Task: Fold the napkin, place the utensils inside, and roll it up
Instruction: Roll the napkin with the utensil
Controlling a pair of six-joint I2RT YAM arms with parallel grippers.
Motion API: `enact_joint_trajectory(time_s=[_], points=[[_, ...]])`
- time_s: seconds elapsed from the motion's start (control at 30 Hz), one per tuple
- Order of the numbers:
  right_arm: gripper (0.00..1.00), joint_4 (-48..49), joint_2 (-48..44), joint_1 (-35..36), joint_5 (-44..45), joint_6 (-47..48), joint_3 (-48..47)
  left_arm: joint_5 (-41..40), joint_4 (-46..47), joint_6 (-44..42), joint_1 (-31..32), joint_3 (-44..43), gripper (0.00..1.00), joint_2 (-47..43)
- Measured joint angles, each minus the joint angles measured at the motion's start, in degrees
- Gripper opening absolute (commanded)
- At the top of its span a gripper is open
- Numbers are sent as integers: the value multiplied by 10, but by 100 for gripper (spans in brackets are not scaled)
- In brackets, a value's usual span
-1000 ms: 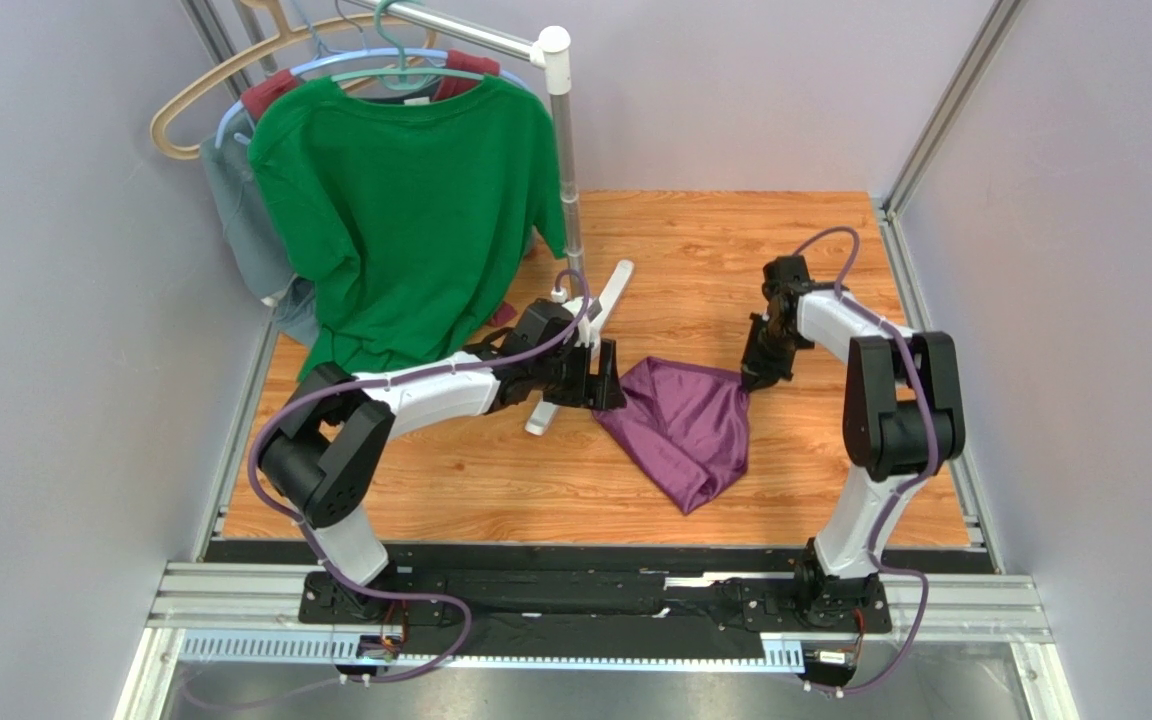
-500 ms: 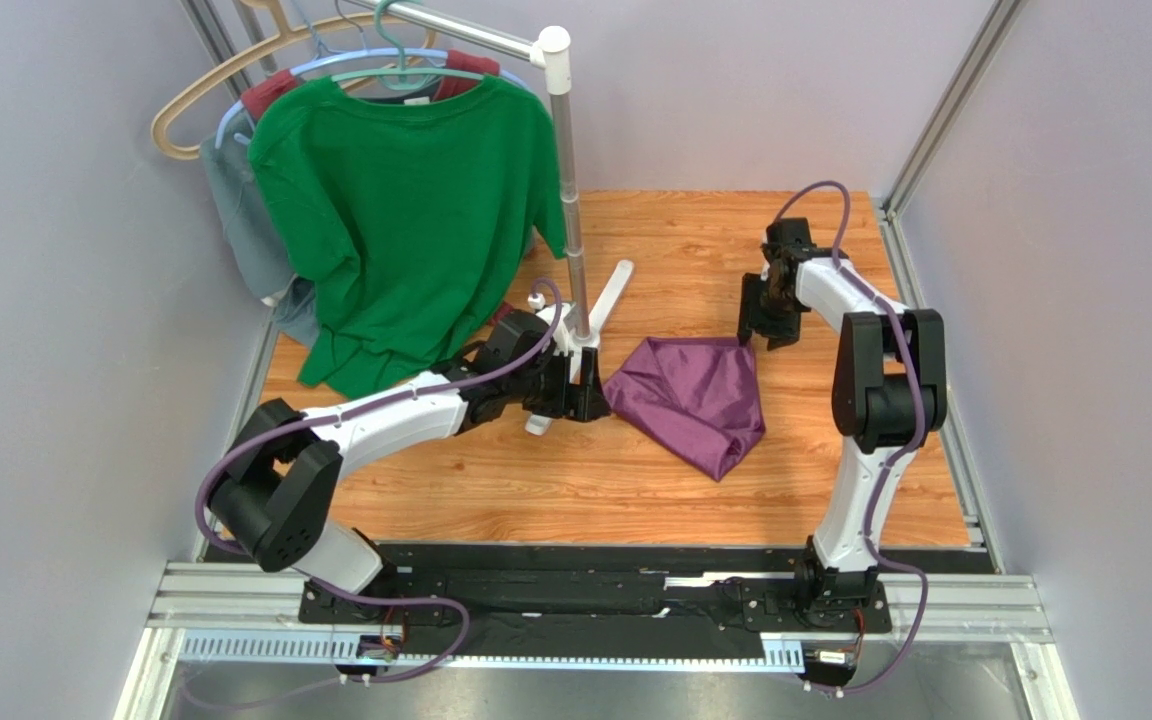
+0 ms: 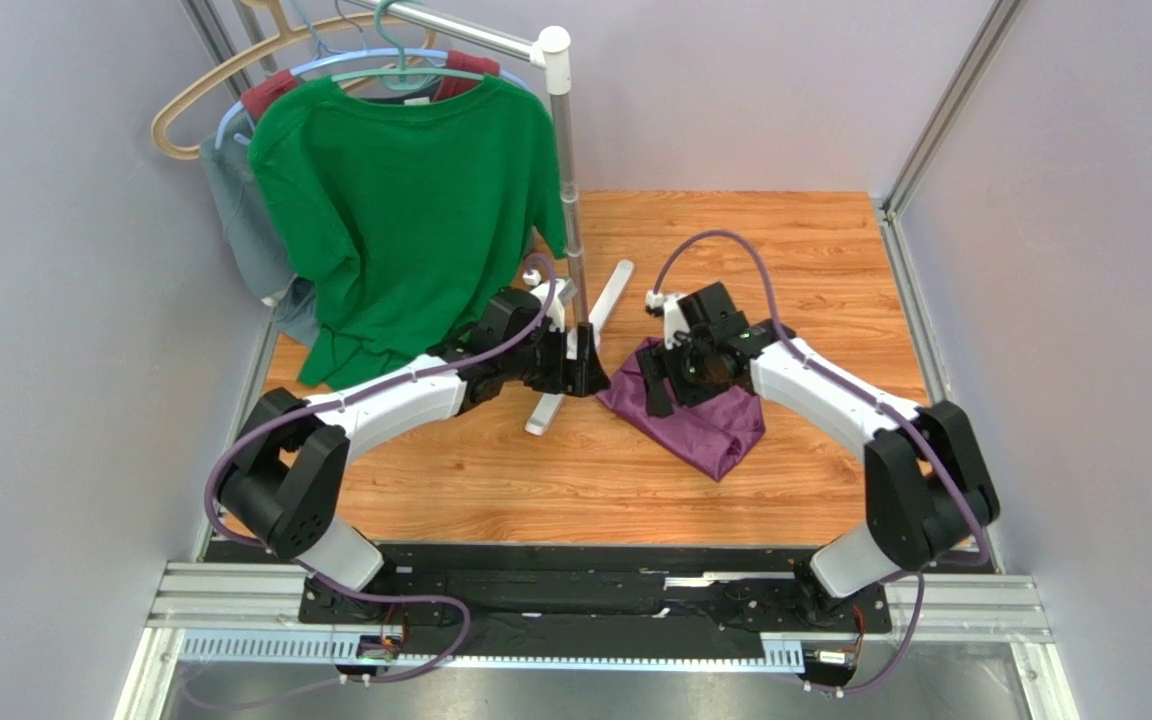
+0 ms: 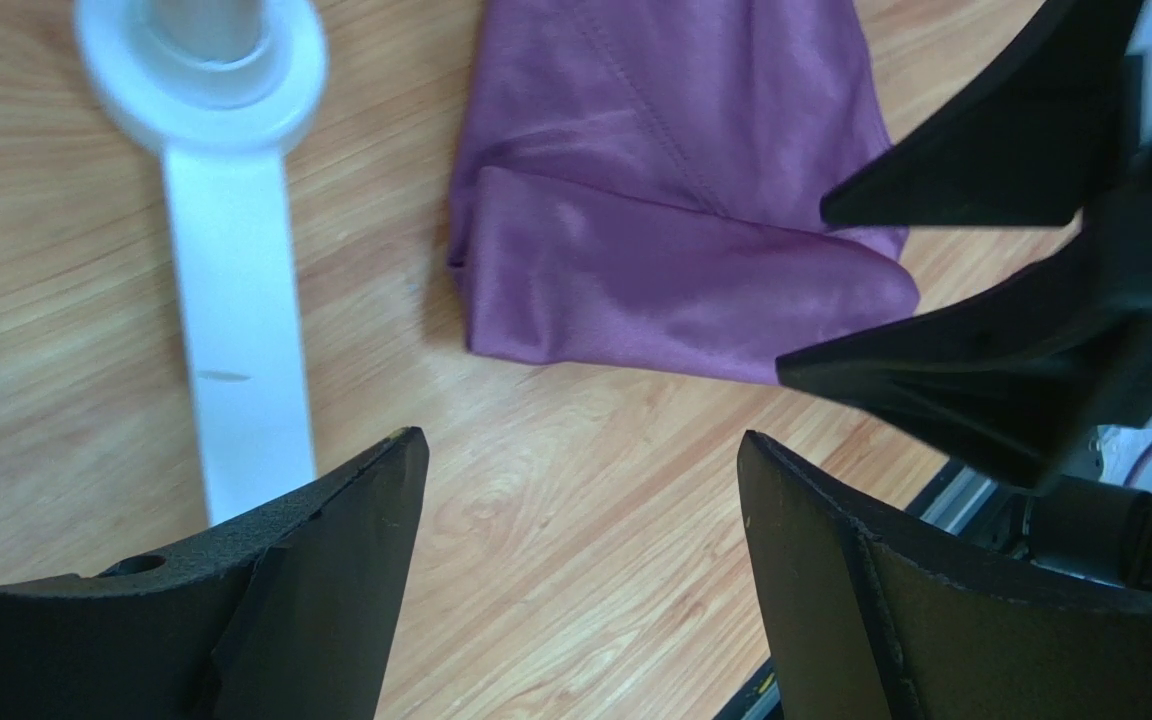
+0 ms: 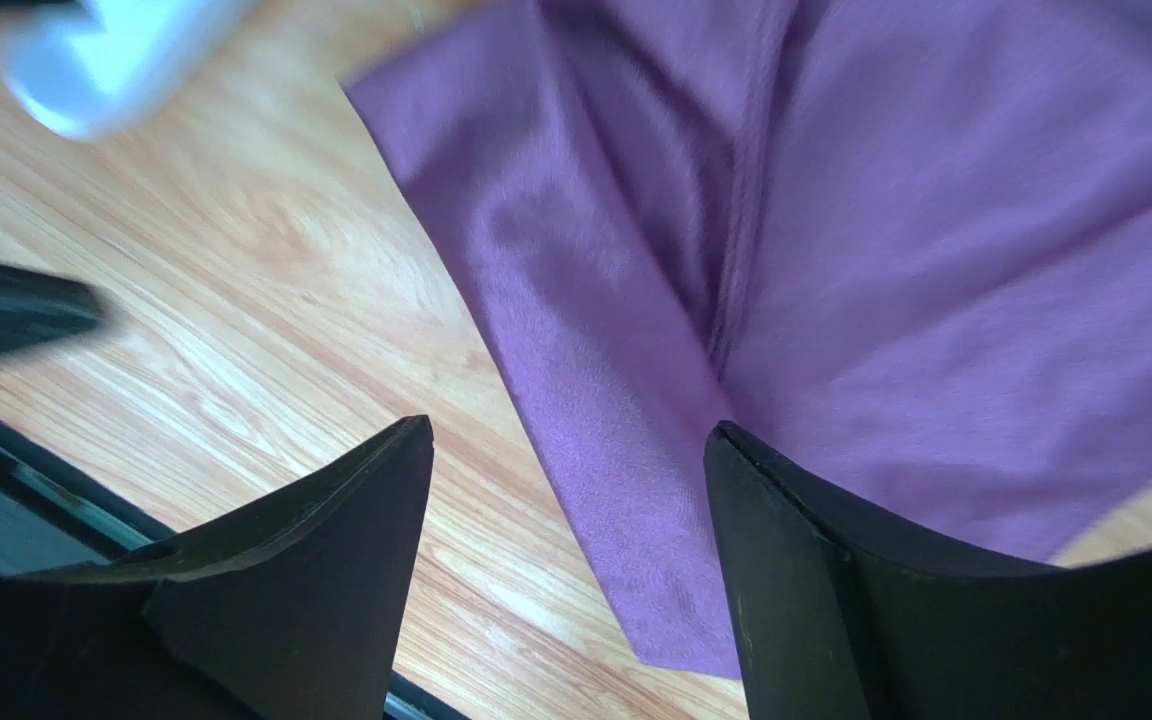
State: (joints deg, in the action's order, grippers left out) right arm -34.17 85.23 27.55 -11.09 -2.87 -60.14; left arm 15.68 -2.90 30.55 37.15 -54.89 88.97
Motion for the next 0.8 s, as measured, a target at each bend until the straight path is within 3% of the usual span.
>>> enact_joint_trajectory(time_s=[0.17,0.4,0.67,0.8], points=[[72,6,56,21,0,8,33,3,10,5,-41,42,83,-23],[72,24,66,39,10,14,41,5,10,7,-91,79,83,-62],[69,23,82,69,33,14,41,21,19,11,-99,80,83,-54],[62,21,91,73,43,12,40,26,20,13,-99,80,83,-48]])
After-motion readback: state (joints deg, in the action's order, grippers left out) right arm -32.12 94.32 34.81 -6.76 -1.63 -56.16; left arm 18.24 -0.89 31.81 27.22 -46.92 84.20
